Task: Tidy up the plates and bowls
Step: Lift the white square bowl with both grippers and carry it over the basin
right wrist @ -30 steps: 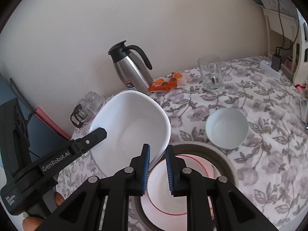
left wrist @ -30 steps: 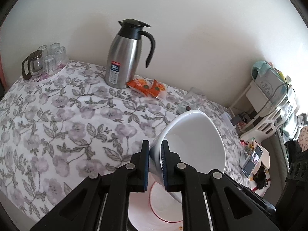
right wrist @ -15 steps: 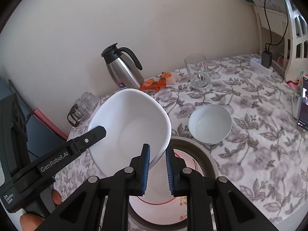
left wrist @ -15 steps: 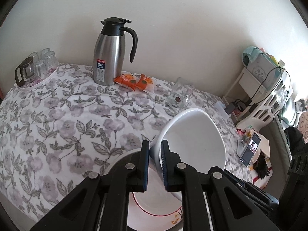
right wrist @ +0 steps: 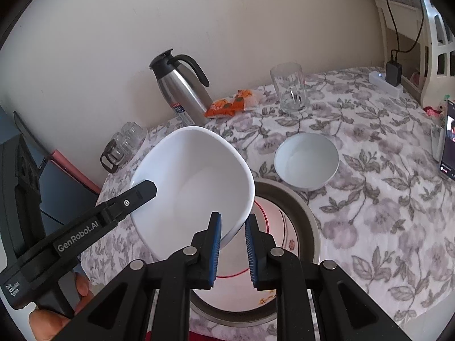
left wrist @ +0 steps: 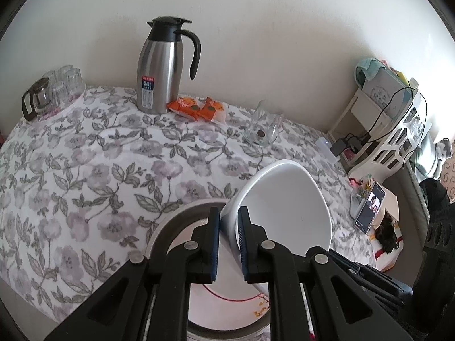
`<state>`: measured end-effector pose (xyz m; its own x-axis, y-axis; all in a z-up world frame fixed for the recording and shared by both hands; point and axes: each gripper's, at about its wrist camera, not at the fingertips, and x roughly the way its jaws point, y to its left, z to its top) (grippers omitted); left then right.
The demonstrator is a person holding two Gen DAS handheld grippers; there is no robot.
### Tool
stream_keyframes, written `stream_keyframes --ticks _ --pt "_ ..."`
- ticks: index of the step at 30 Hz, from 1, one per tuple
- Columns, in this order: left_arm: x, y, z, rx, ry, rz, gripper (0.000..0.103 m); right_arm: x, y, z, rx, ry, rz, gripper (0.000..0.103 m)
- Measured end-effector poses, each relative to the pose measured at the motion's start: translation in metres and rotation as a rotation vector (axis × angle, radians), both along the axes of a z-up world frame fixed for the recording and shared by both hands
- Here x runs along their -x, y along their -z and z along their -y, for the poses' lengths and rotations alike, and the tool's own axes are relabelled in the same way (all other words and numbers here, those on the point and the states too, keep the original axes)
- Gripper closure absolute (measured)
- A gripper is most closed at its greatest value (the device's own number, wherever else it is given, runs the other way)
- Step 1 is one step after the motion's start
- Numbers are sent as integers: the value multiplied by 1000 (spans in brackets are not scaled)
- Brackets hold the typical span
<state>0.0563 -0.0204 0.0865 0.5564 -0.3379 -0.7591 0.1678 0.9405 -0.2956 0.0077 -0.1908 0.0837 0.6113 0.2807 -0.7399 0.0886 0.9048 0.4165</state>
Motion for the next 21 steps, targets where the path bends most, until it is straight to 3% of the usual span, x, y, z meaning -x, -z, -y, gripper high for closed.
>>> stream_keyframes --ticks 21 --pt "-7 46 -2 -6 1 -171 86 -9 32 -5 20 -13 -122 84"
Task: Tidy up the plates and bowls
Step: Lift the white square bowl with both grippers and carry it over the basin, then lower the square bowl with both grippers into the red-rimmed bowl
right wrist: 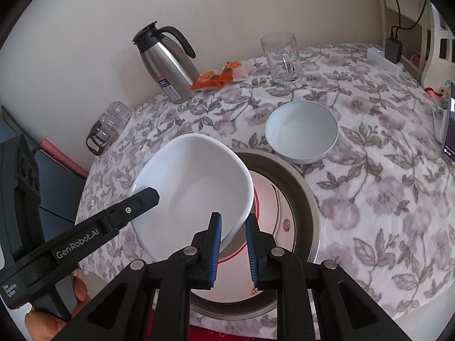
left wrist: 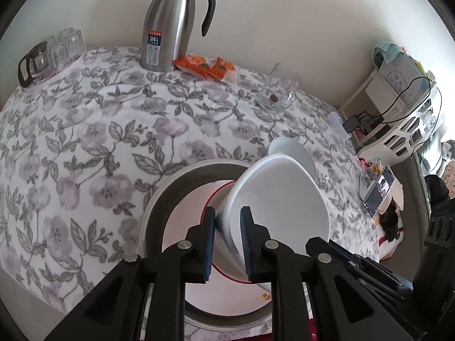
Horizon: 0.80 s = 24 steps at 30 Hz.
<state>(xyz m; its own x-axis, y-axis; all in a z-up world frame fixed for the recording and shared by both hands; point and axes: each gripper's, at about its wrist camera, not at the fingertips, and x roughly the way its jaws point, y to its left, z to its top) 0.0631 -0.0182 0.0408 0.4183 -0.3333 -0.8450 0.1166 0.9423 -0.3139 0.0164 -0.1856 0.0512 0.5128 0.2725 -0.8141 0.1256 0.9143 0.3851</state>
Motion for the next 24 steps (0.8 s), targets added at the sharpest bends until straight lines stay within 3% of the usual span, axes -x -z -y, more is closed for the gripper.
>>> stream_keyframes --ticks 24 --pt "-8 20 0 -12 -18 -84 86 -5 14 -2 -14 -3 -60 82"
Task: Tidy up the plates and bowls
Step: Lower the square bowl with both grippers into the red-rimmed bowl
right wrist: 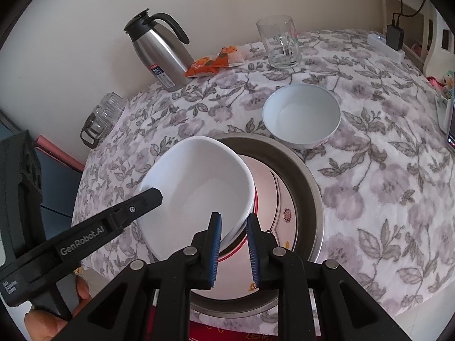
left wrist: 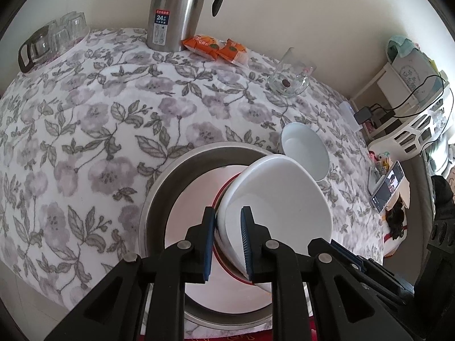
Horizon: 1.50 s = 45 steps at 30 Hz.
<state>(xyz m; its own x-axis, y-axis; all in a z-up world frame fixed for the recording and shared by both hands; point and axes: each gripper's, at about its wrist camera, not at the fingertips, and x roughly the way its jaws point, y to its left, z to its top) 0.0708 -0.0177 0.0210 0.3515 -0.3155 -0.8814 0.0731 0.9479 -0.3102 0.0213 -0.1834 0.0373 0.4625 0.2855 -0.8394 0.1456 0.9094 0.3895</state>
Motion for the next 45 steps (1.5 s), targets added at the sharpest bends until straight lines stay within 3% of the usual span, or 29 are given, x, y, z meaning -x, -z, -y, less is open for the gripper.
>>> stream_keyframes --ticks 18,25,34,36,37,38,40,42,45 --pt "-2 5 0 4 -8 -18 83 0 -4 -2 -2 -3 10 82" --pt "0 -4 -6 15 -24 7 72 1 -8 -1 13 6 26 82" --pt "4 -22 -17 14 -69 71 70 3 -17 8 38 38 63 79" --pt "5 -25 -21 9 -87 85 62 3 -18 9 44 43 64 73" --pt "5 -26 -22 7 -95 89 55 3 -18 10 48 45 66 66" --pt "5 -27 -24 4 -107 89 53 3 -19 10 55 48 69 58" --pt "4 -26 -27 4 -120 85 52 3 -19 10 74 49 74 53" --pt "3 -25 -29 -3 -135 76 51 3 -20 9 92 46 78 40" --pt "3 -24 -31 -27 -150 77 32 1 -18 8 103 40 77 35"
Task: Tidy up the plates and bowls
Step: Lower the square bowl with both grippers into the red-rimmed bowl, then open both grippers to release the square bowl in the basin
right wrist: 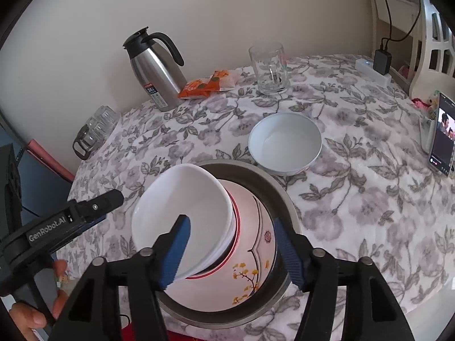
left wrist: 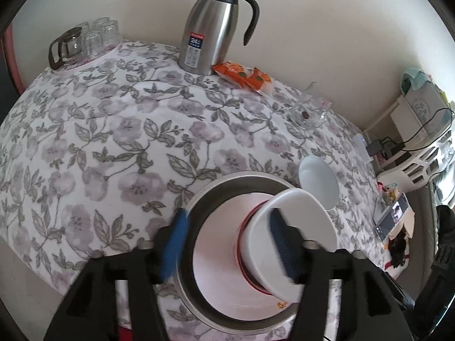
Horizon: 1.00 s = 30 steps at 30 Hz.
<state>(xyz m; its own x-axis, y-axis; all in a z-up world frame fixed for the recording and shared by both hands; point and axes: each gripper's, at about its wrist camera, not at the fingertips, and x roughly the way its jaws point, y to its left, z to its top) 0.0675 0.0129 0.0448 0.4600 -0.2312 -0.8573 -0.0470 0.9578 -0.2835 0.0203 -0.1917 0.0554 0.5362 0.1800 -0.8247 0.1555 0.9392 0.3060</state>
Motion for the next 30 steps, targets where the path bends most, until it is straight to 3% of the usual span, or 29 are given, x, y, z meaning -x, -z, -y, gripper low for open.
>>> stream_keyframes --ticks 9,13,16,30 --pt "-1 4 -2 -49 -22 7 15 -3 6 -3 30 -12 -12 17" --pt "-1 3 -3 -67 -32 28 13 -3 7 -3 32 -12 -13 12" --pt "-2 5 -6 -75 -47 22 5 -3 8 -2 38 -1 -17 0" --pt "-3 8 -12 -86 -86 13 5 -3 10 2 41 10 -20 0"
